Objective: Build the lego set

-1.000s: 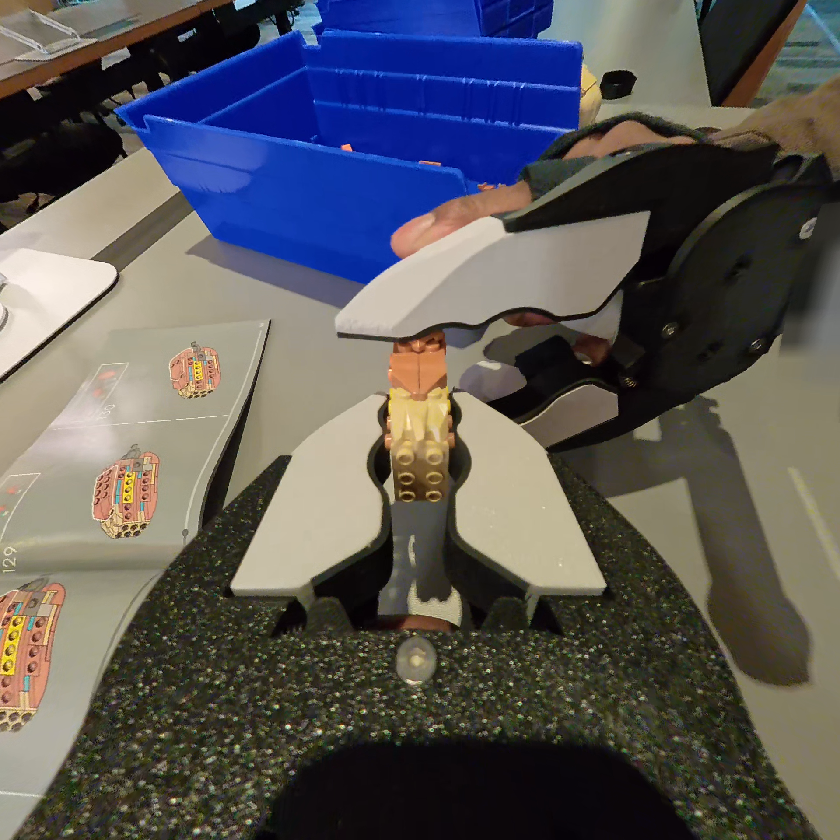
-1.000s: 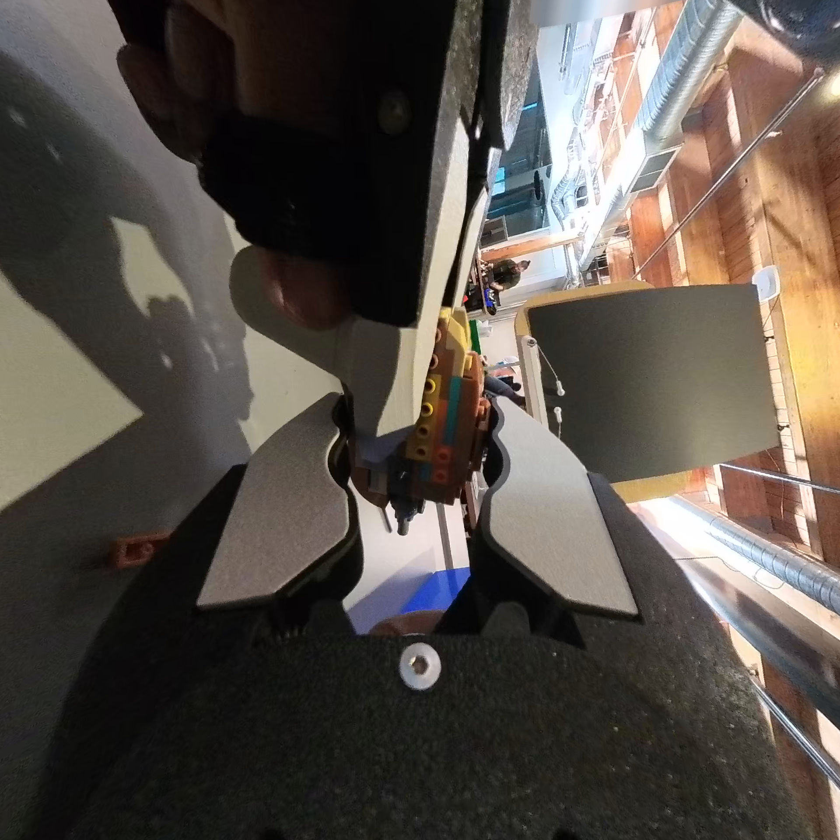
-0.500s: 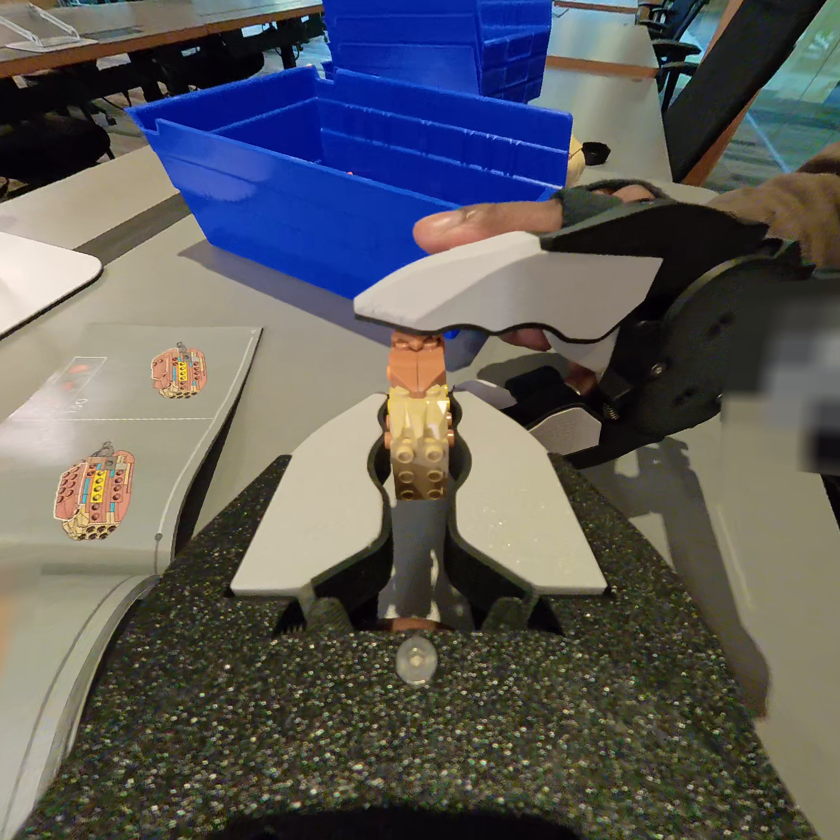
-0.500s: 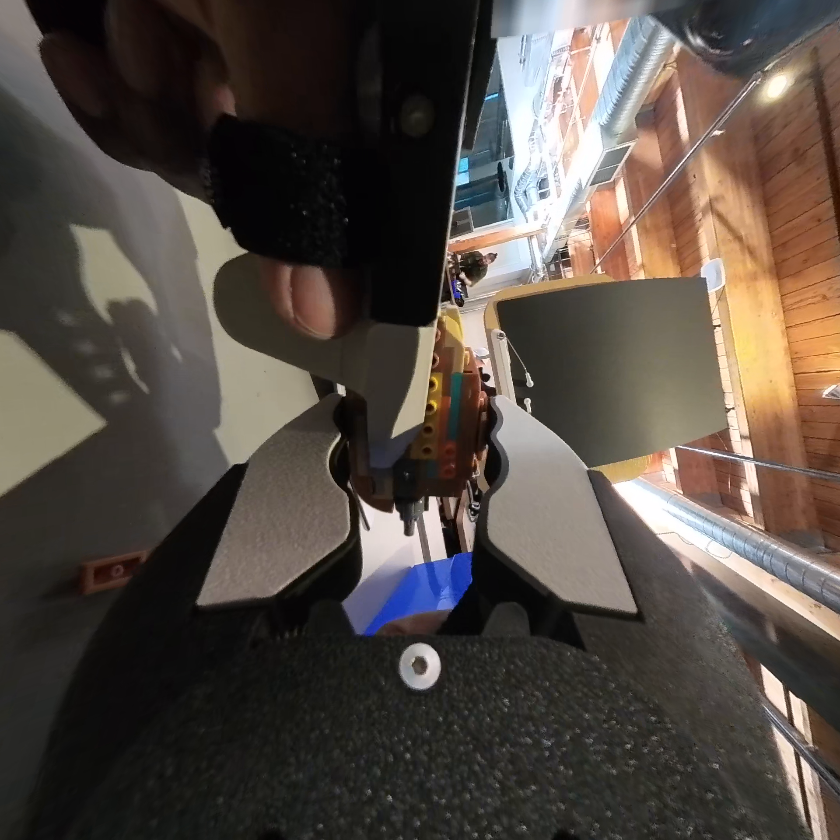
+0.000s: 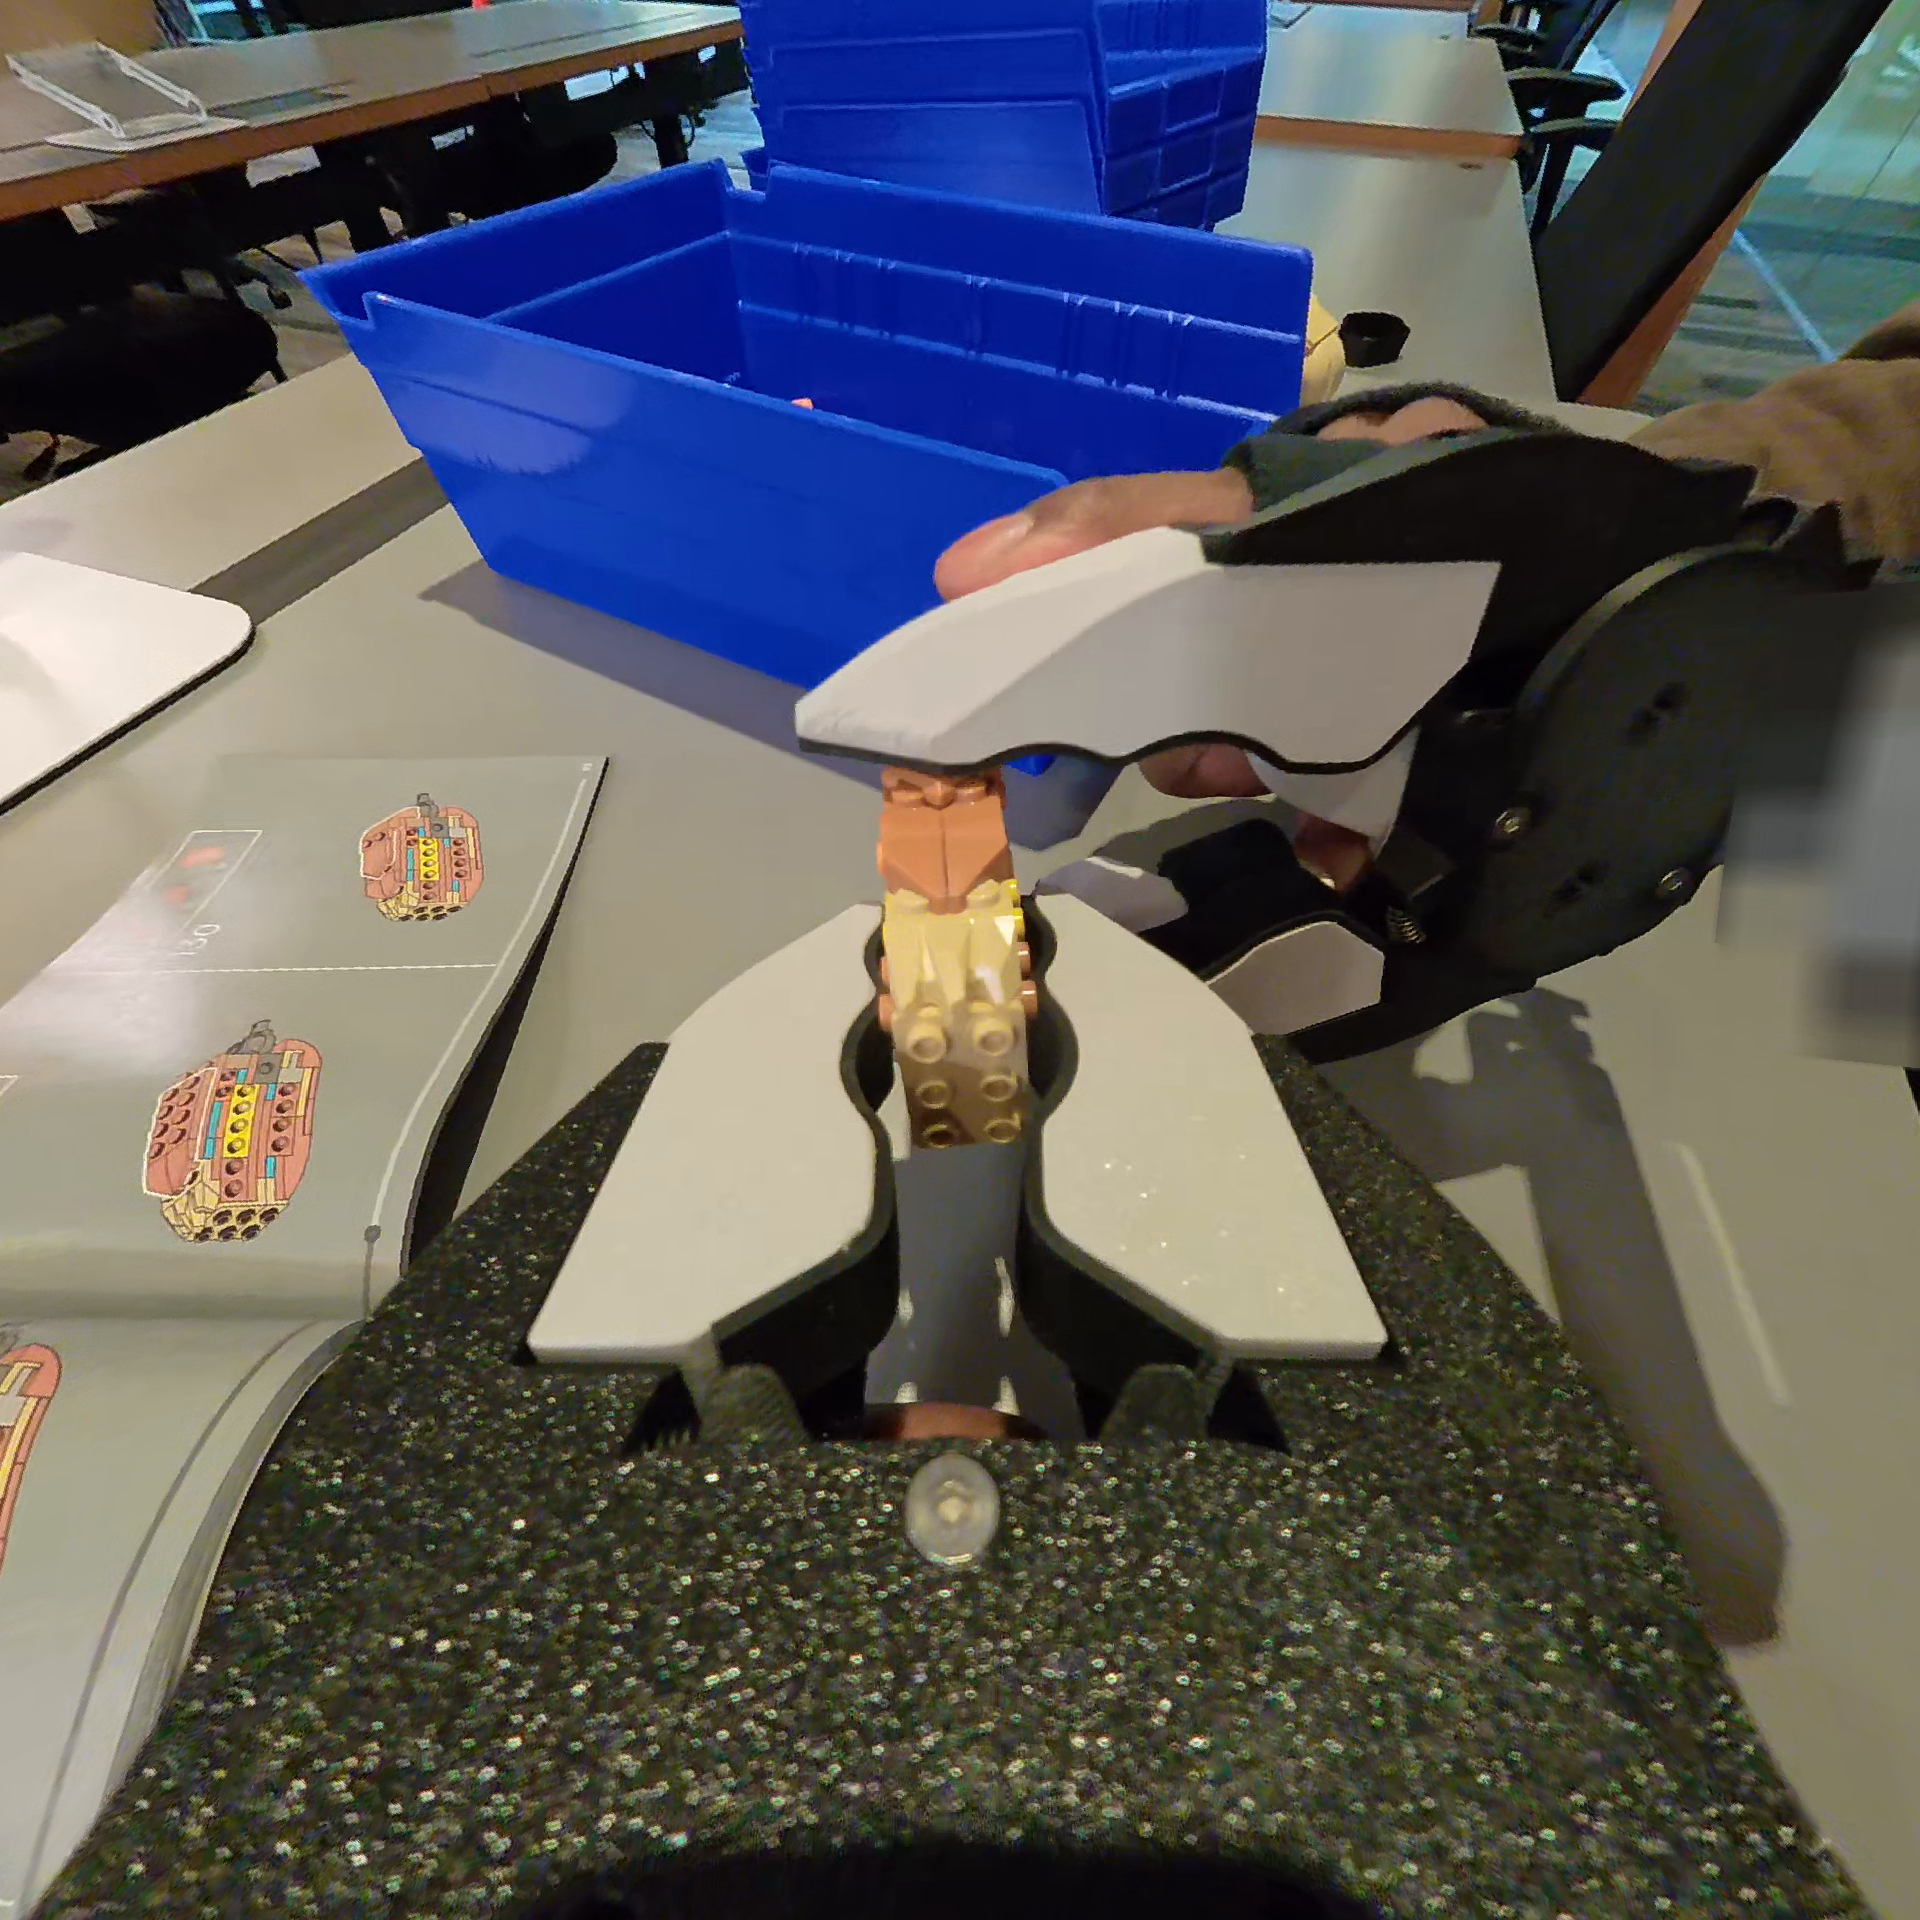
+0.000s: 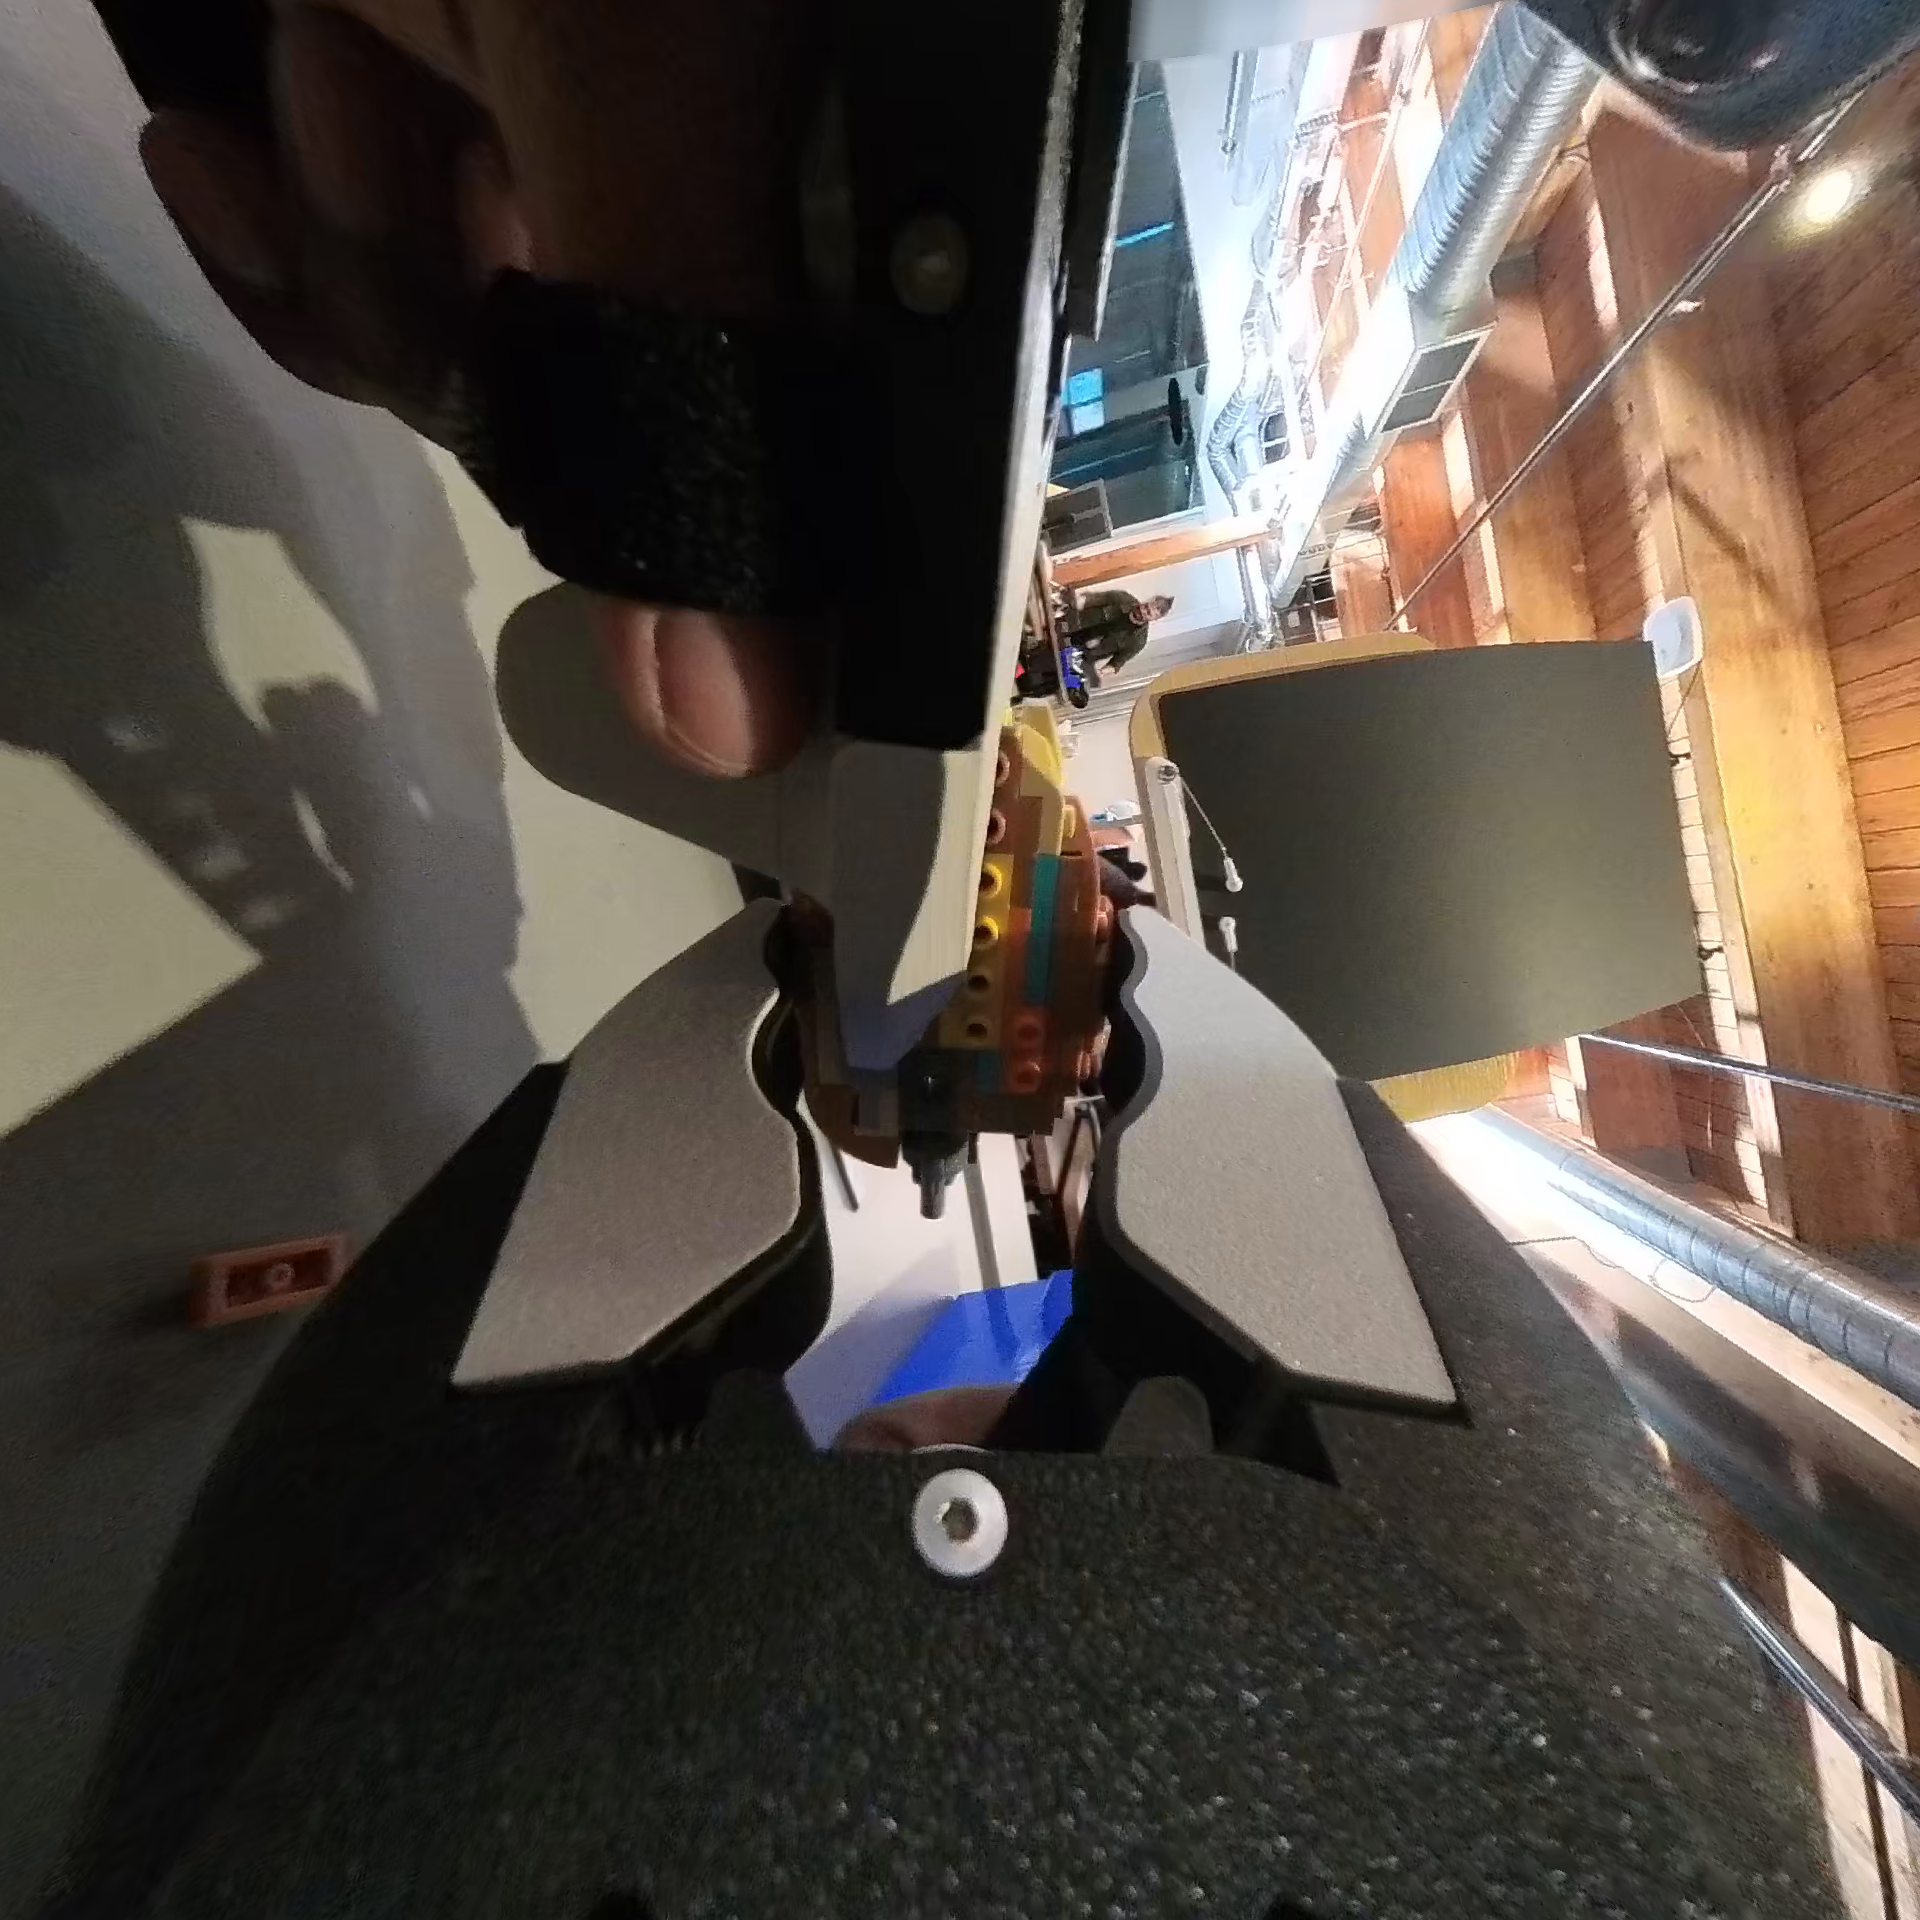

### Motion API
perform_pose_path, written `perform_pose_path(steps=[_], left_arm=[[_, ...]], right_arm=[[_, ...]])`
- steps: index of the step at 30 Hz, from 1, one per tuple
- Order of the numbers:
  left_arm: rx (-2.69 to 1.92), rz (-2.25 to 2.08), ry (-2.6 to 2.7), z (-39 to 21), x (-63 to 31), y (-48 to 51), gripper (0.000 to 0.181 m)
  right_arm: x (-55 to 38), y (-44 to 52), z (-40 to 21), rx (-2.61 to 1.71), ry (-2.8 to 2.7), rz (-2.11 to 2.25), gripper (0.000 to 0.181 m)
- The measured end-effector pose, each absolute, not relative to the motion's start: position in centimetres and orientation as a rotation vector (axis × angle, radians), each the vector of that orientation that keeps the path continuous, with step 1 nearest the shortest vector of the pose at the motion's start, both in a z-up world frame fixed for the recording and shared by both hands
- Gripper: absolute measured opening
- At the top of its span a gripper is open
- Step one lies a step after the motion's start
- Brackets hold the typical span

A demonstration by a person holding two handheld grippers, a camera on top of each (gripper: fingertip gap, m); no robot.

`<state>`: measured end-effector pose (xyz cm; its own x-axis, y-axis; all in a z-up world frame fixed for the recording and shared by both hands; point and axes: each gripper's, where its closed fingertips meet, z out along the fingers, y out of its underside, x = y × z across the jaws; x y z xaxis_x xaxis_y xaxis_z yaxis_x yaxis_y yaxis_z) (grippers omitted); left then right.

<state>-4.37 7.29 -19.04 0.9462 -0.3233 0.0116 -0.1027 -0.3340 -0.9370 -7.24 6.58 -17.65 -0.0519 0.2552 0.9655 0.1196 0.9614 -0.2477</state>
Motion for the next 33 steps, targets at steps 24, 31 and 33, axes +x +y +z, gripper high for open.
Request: perform_pose_path(steps=[24, 31, 33], left_arm=[[-1.872, -0.441, 0.143, -18.9, -5.5, 7.3, 0.022], [-1.900, -0.272, 0.252, -19.2, -5.5, 7.4, 0.022], [-1.914, -0.166, 0.311, -19.4, -5.5, 7.4, 0.022]], right_arm=[[-7.3, 7.7, -17.4, -0.419, -1.641, 0.196, 0.078], [-7.4, 7.5, -17.8, -0.379, -1.656, 0.171, 0.080], [-7.4, 7.4, -17.5, -0.355, -1.631, 0.159, 0.078]])
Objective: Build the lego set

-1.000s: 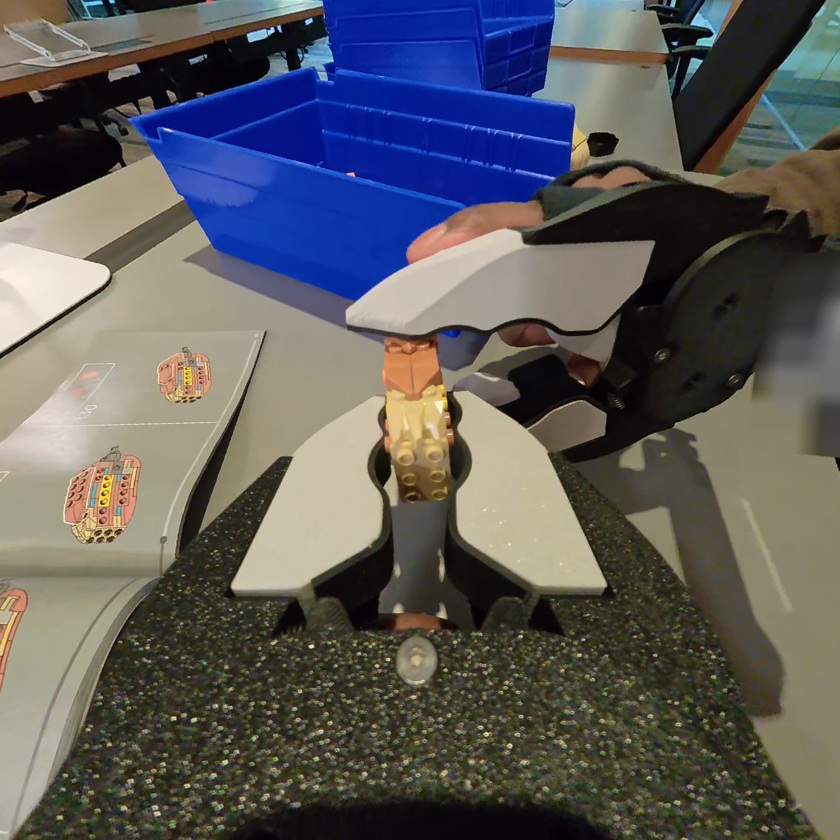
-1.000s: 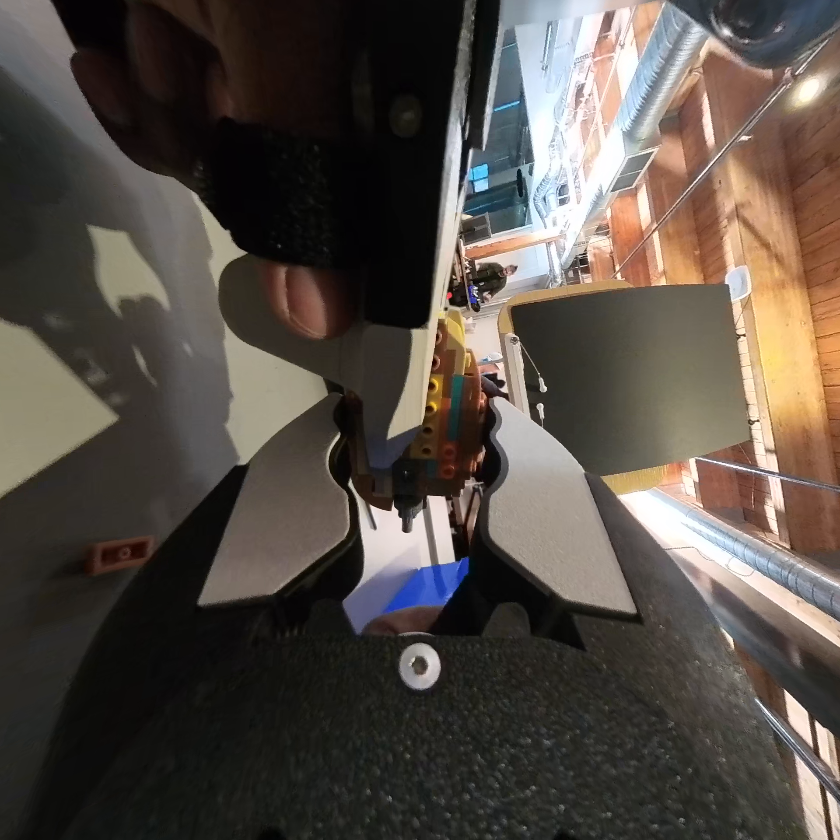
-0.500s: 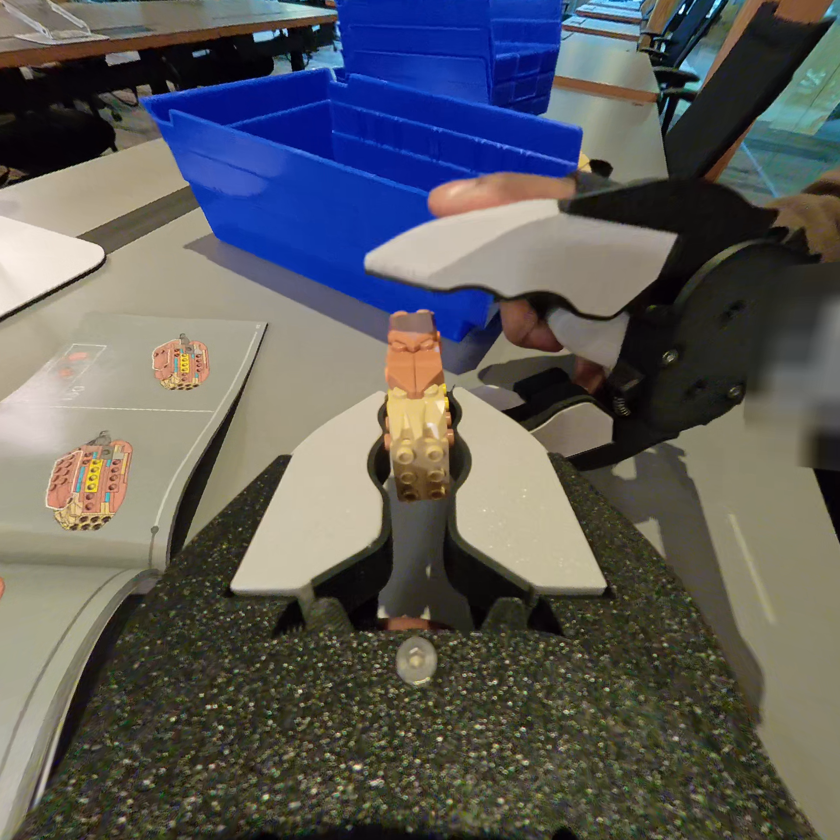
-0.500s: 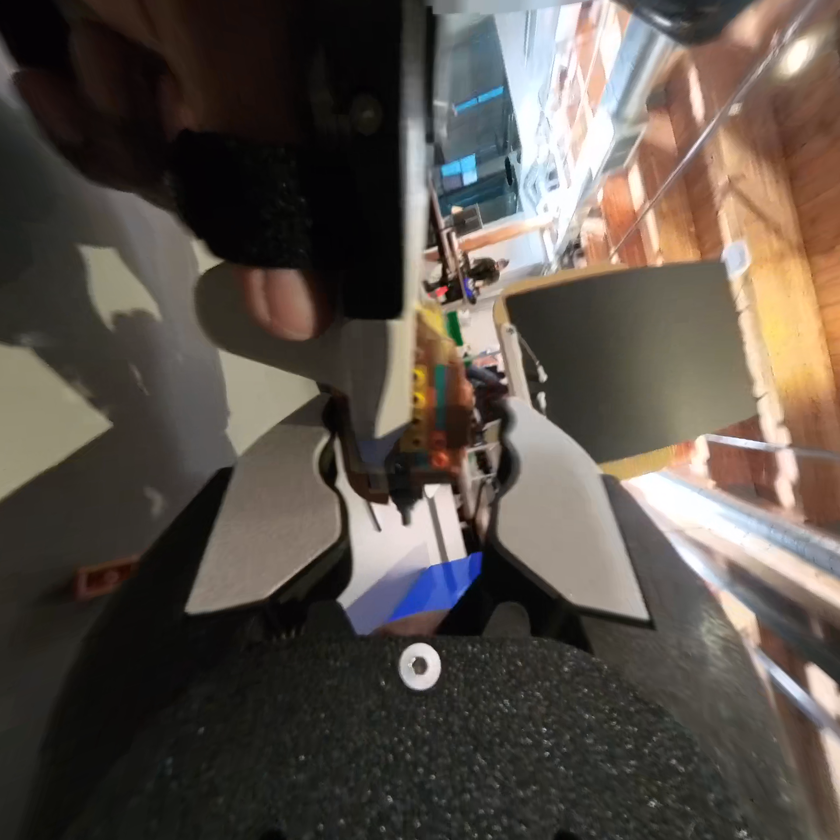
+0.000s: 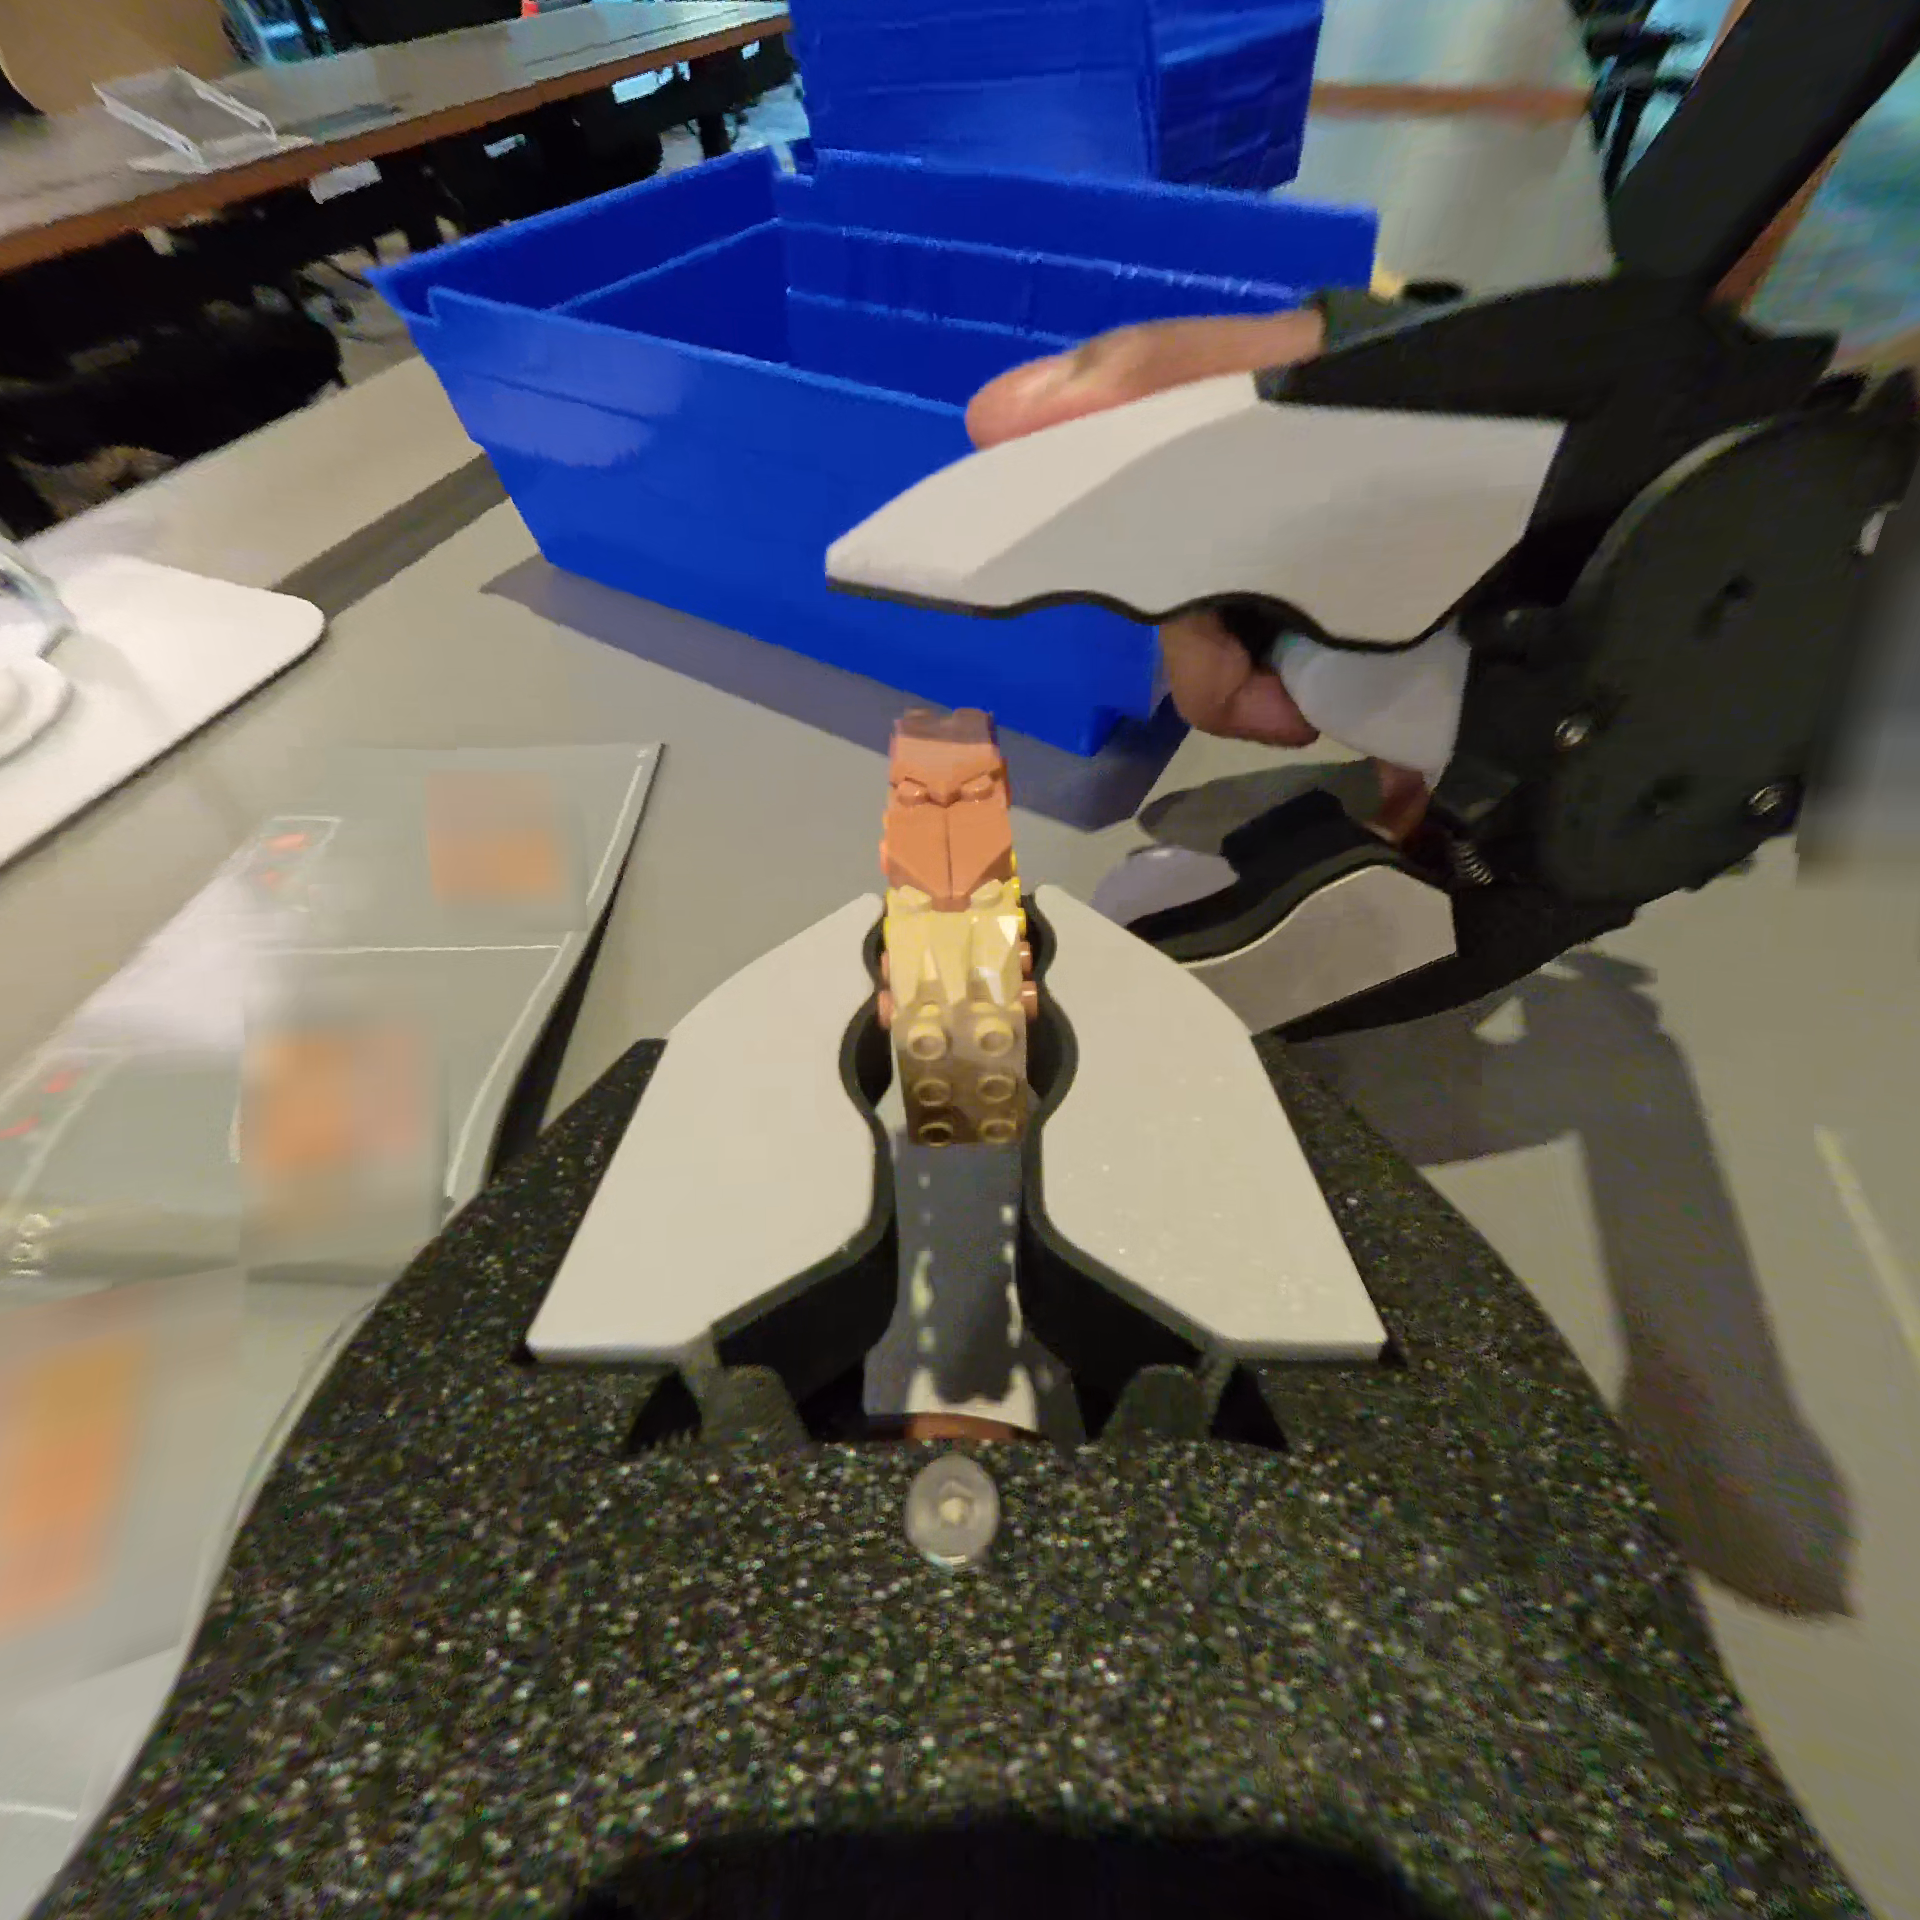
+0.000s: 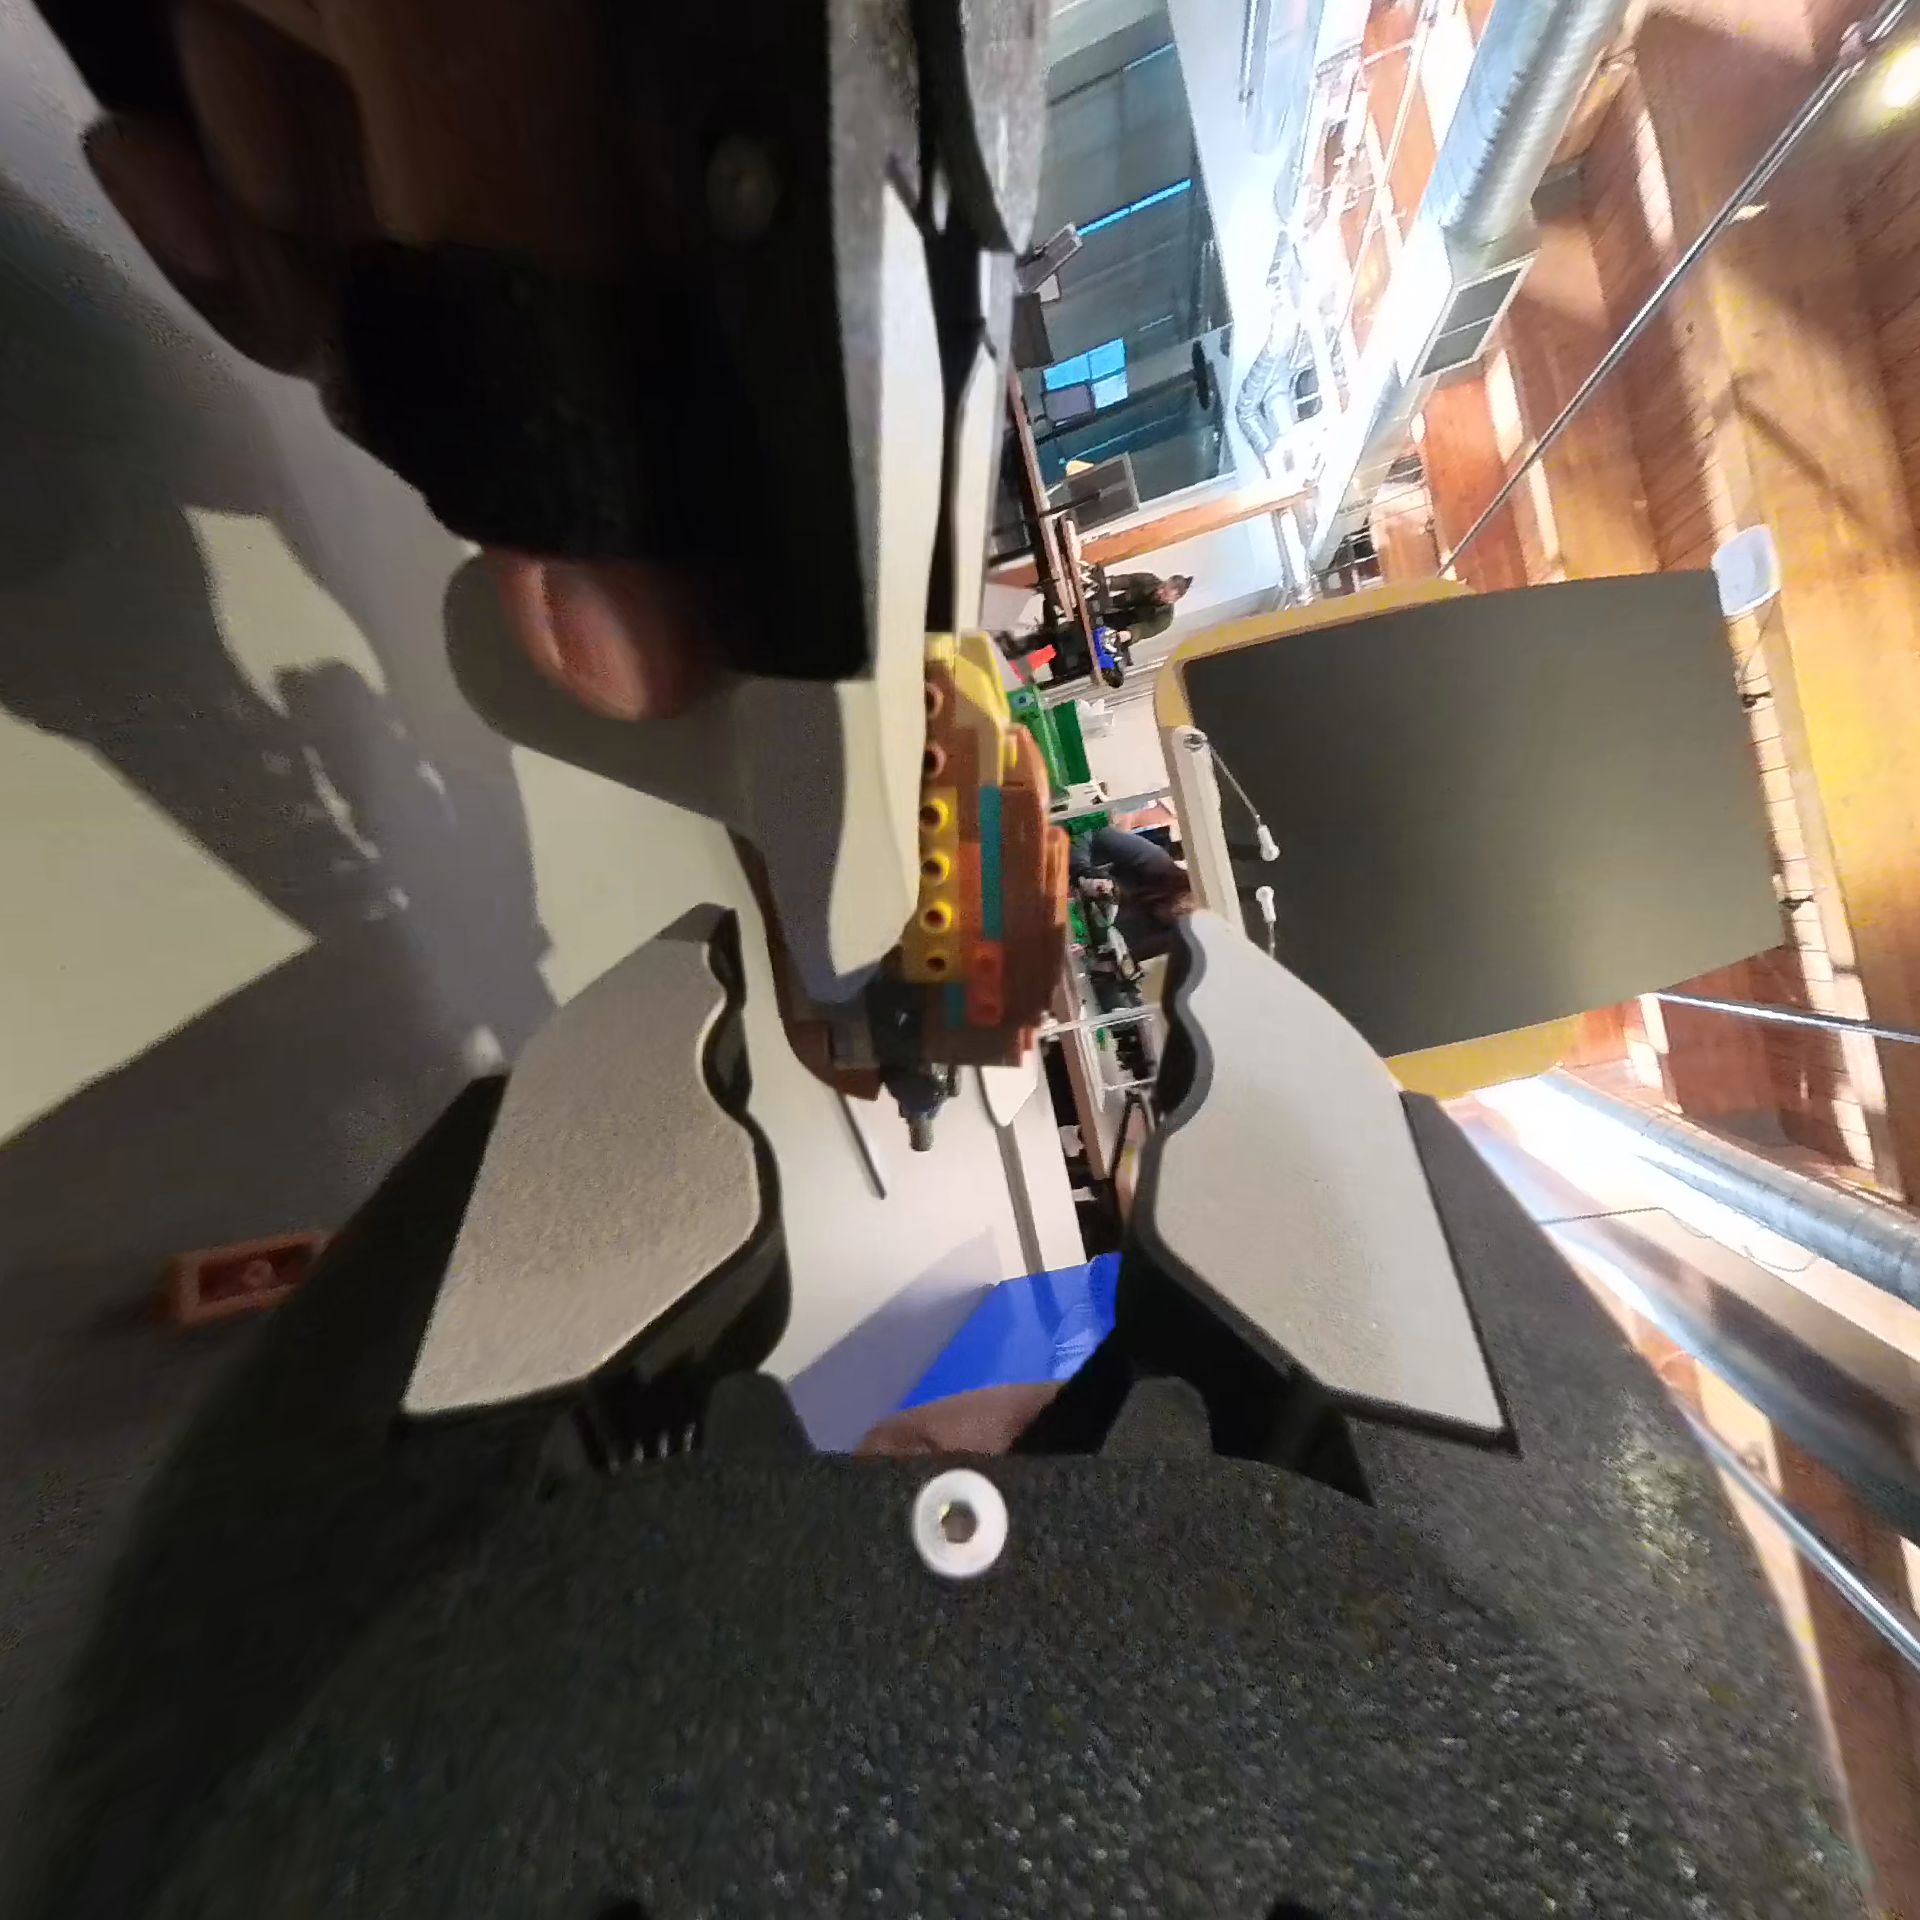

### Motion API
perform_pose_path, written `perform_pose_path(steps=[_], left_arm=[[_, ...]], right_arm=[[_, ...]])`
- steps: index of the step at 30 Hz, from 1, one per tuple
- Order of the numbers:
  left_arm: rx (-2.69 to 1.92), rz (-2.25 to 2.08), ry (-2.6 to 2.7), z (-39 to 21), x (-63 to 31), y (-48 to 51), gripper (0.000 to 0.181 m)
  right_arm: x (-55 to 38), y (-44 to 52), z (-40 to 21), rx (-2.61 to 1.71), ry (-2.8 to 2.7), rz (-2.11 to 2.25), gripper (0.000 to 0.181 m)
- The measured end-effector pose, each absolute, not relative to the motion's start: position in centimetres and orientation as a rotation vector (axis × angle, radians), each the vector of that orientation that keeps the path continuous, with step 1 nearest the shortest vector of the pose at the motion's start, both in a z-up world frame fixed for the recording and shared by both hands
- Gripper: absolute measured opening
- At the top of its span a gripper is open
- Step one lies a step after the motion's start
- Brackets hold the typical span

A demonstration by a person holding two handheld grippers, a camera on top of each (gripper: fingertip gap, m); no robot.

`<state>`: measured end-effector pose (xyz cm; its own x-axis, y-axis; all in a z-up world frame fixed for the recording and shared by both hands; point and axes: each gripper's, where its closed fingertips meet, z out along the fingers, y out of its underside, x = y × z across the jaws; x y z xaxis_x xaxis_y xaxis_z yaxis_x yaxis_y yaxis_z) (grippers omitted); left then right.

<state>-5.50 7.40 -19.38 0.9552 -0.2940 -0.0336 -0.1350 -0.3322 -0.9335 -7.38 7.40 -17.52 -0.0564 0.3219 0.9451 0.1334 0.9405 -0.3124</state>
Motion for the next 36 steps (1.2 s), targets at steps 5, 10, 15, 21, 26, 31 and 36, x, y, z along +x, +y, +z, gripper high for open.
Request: perform_pose_path(steps=[5, 10, 15, 21, 26, 31, 36], left_arm=[[-1.902, 0.024, 0.408, -19.1, -5.2, 7.5, 0.022], [-1.867, 0.031, 0.430, -18.5, -4.5, 7.5, 0.022], [-1.863, 0.065, 0.437, -18.3, -4.4, 7.4, 0.021], [-1.864, 0.058, 0.424, -18.2, -4.4, 7.4, 0.021], [-1.866, 0.048, 0.411, -18.3, -4.3, 7.5, 0.021], [-1.860, 0.048, 0.404, -18.2, -4.4, 7.5, 0.022], [-1.857, -0.103, 0.301, -18.1, -4.8, 7.6, 0.022]], right_arm=[[-7.3, 7.3, -17.1, -0.304, -1.574, 0.130, 0.070], [-7.4, 7.0, -16.9, -0.262, -1.532, 0.104, 0.058], [-7.3, 7.0, -16.7, -0.250, -1.519, 0.100, 0.058], [-7.3, 7.0, -16.7, -0.246, -1.523, 0.098, 0.057], [-7.2, 7.1, -16.8, -0.252, -1.528, 0.082, 0.057], [-7.4, 7.1, -16.7, -0.259, -1.511, 0.083, 0.057], [-7.5, 7.4, -16.3, -0.292, -1.492, 0.091, 0.062]])
